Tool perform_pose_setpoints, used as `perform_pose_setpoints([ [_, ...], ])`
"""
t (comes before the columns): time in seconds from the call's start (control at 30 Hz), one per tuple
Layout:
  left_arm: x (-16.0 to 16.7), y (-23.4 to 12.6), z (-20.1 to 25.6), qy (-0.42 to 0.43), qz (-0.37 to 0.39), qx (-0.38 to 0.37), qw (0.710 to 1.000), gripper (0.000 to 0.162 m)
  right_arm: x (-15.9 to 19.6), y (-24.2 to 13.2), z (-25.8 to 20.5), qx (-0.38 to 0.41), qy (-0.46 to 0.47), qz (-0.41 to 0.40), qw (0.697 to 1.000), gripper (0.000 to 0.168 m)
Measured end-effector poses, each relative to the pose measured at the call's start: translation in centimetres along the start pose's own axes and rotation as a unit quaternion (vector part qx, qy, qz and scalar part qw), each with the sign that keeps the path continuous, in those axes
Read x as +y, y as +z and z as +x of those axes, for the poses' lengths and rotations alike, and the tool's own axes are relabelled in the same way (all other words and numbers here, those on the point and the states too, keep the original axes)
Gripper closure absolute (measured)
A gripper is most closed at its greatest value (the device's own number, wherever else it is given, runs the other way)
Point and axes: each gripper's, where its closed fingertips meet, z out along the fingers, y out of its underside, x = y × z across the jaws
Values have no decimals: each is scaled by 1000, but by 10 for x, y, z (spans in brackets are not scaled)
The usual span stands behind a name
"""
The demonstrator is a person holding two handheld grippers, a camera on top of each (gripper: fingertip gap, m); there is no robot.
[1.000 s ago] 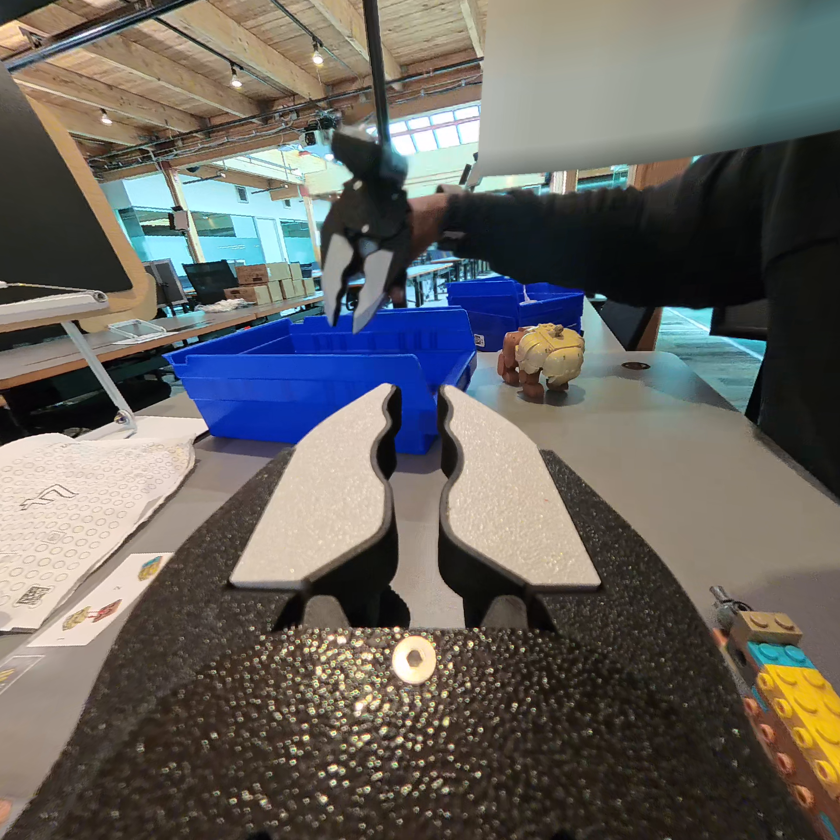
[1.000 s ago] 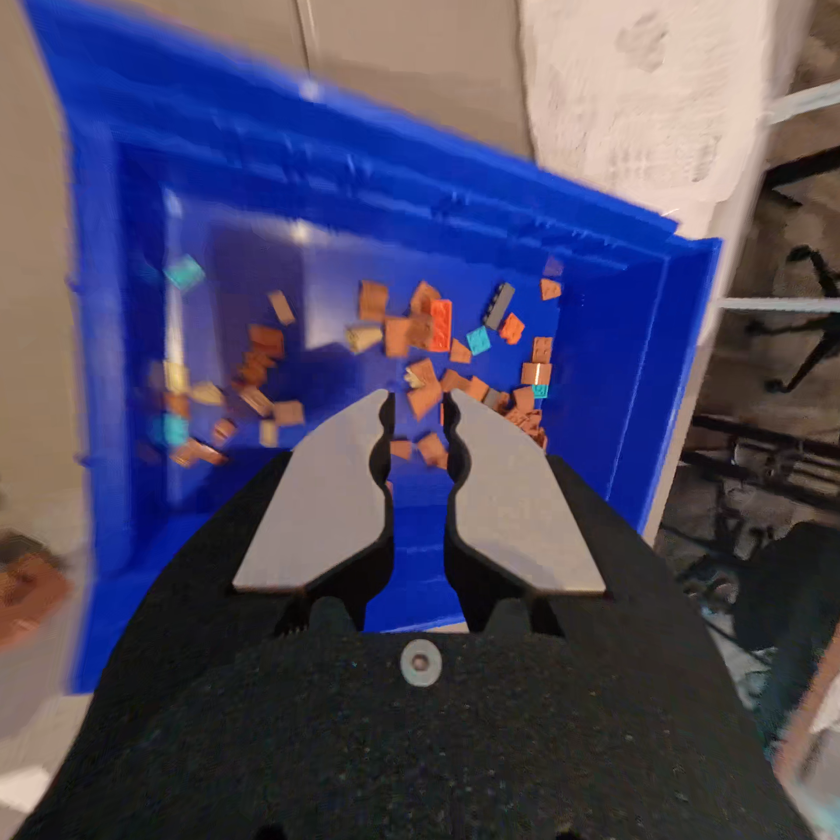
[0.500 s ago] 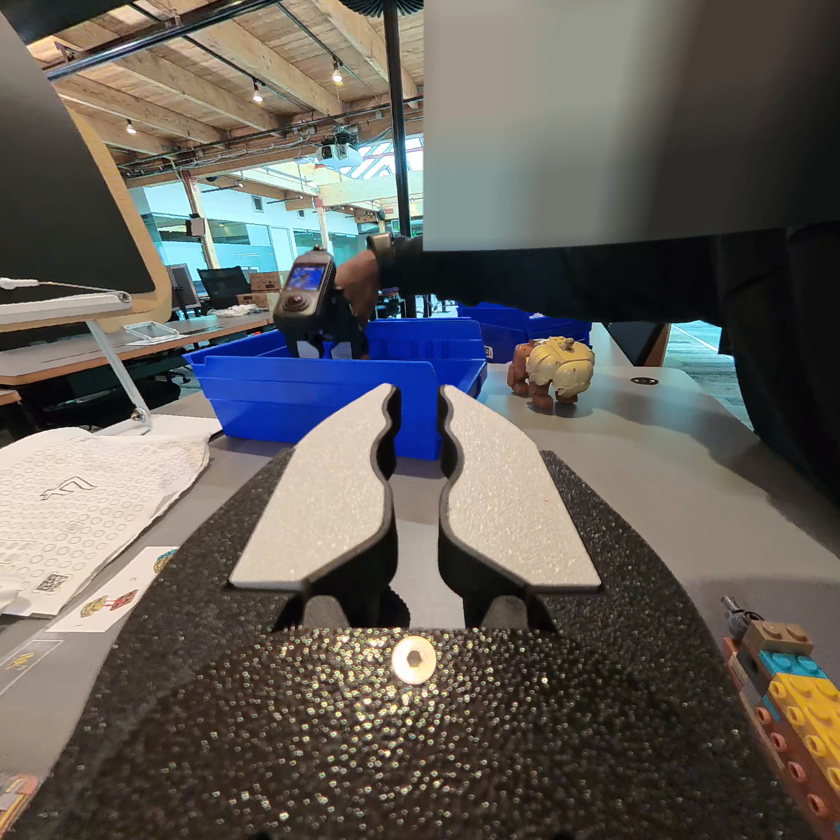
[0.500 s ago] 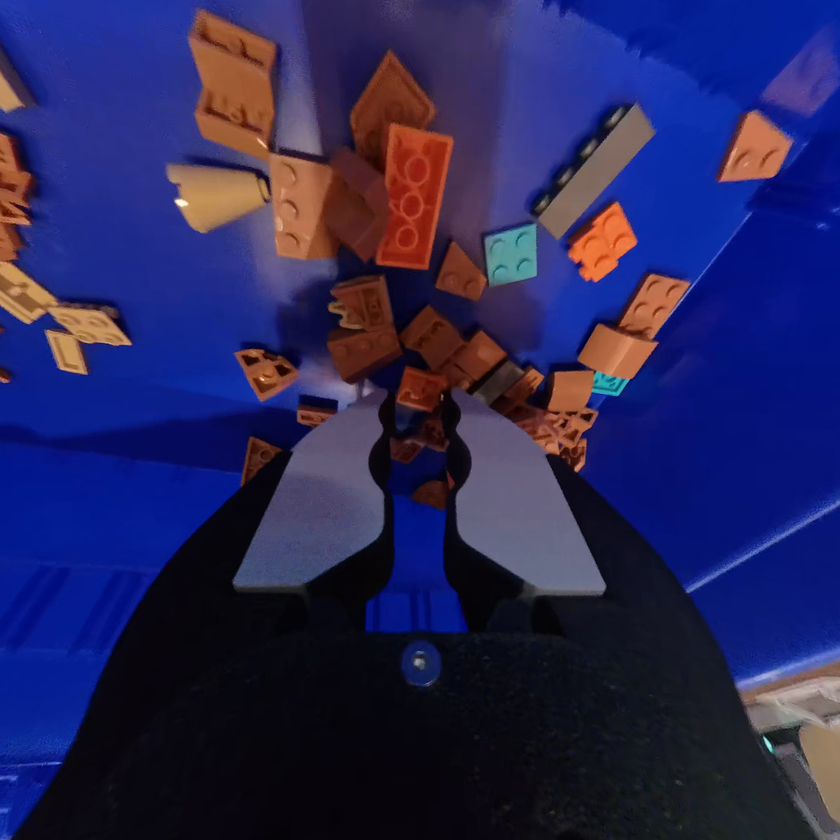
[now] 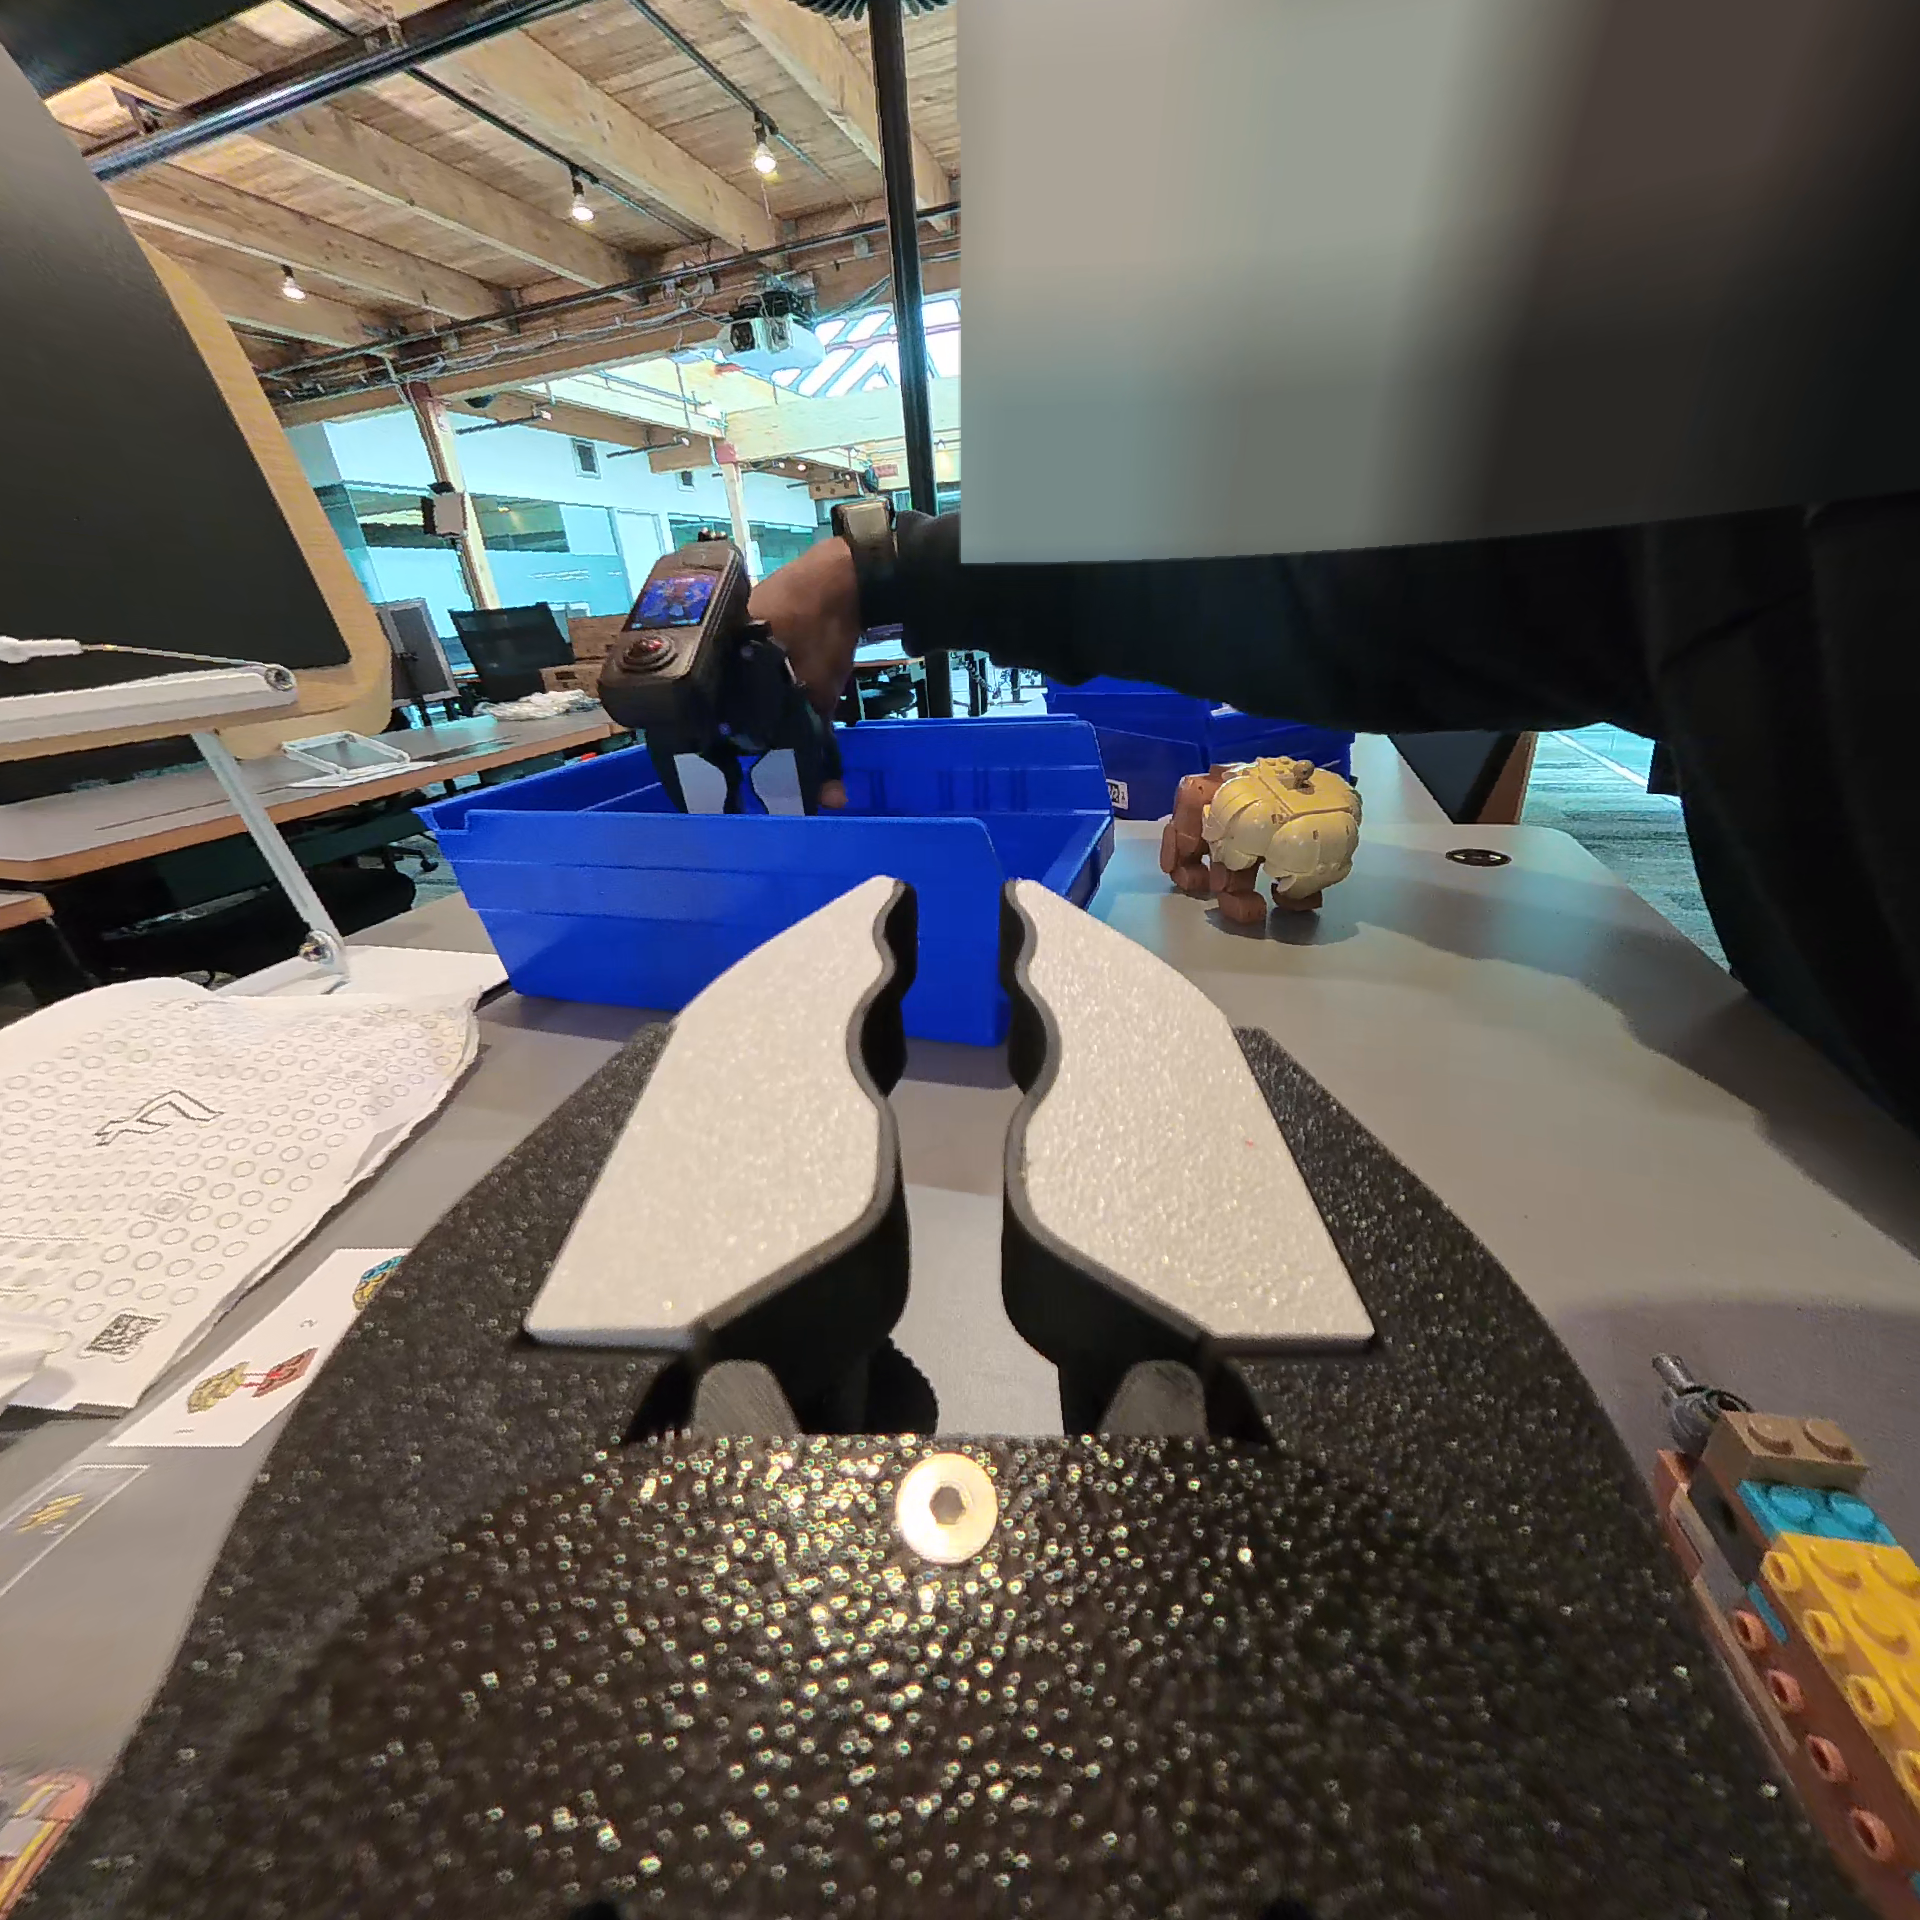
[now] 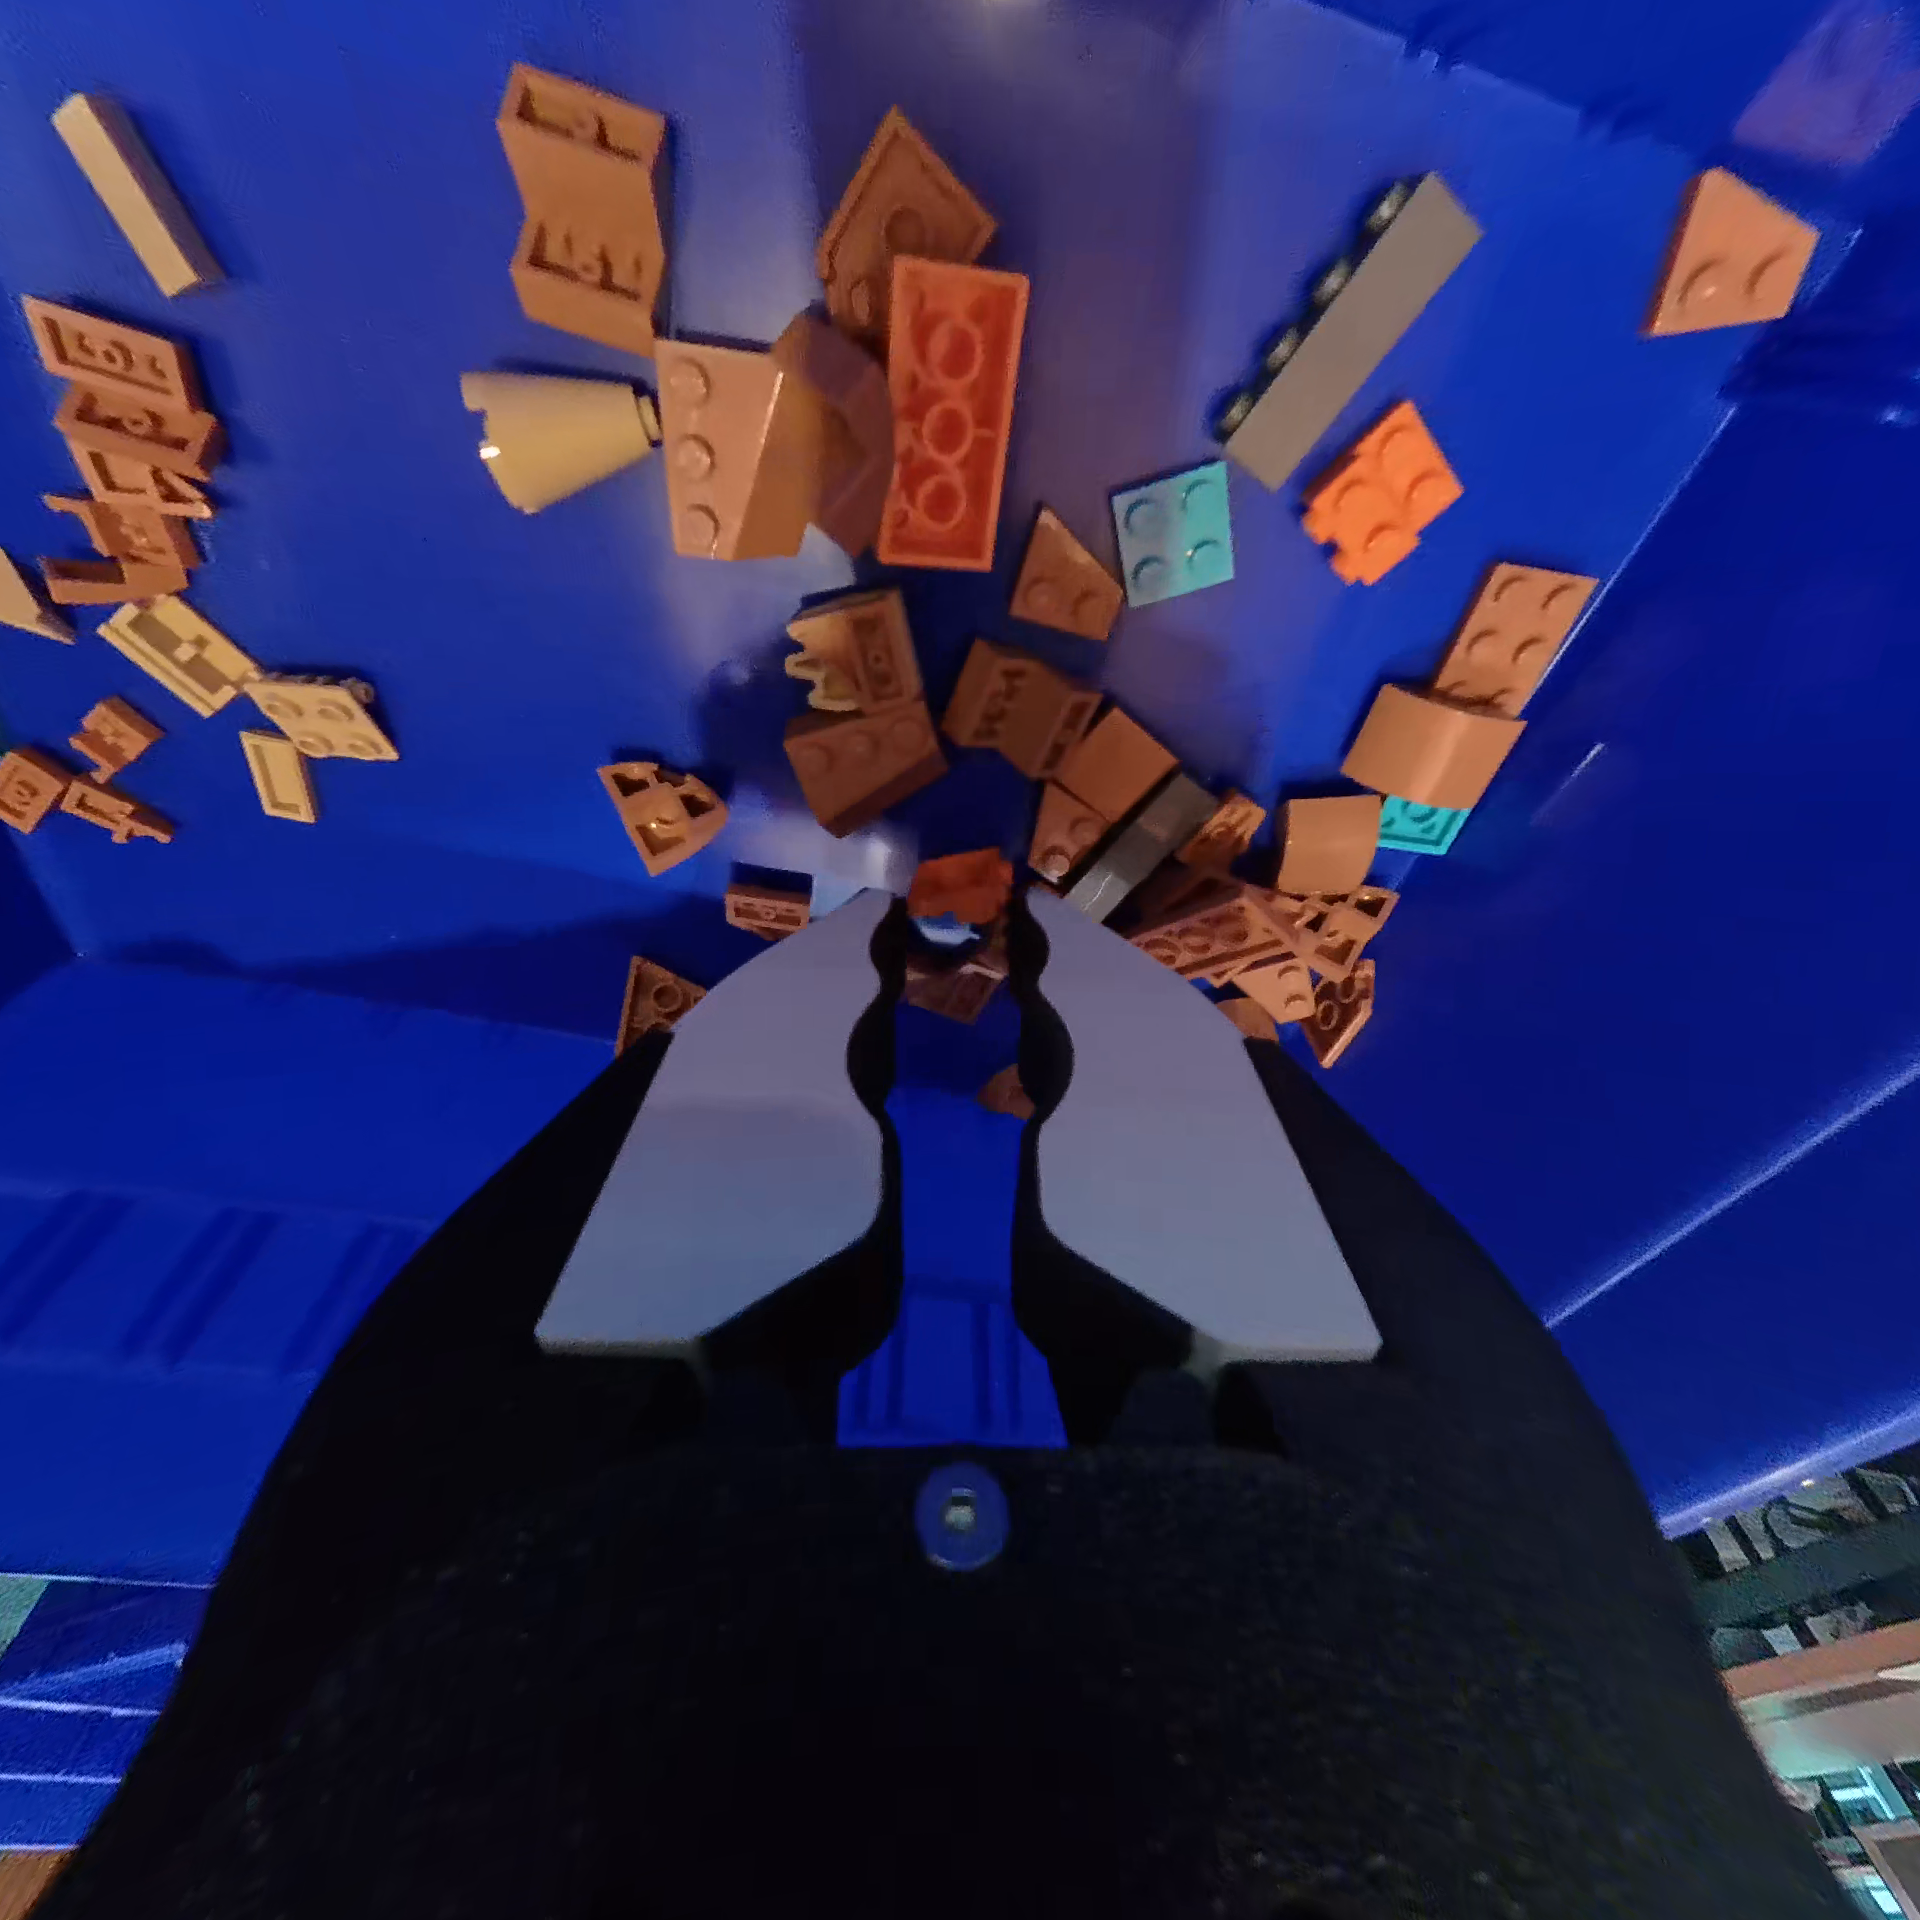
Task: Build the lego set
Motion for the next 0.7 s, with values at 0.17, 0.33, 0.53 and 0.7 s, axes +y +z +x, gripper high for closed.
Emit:
perform_pose_setpoints([
  [0.17,0,0,-1,-2,1,0,1000,148,-4,1,2,6,-6,2,1000,149],
  [0.33,0,0,0,0,0,0,1000,148,-10,-3,6,23,-19,11,1000,149],
  [0.53,0,0,0,0,0,0,1000,148,-18,-1,14,53,-39,14,998,149],
  [0.7,0,0,0,0,0,0,1000,148,-20,-1,14,51,-38,12,998,149],
])
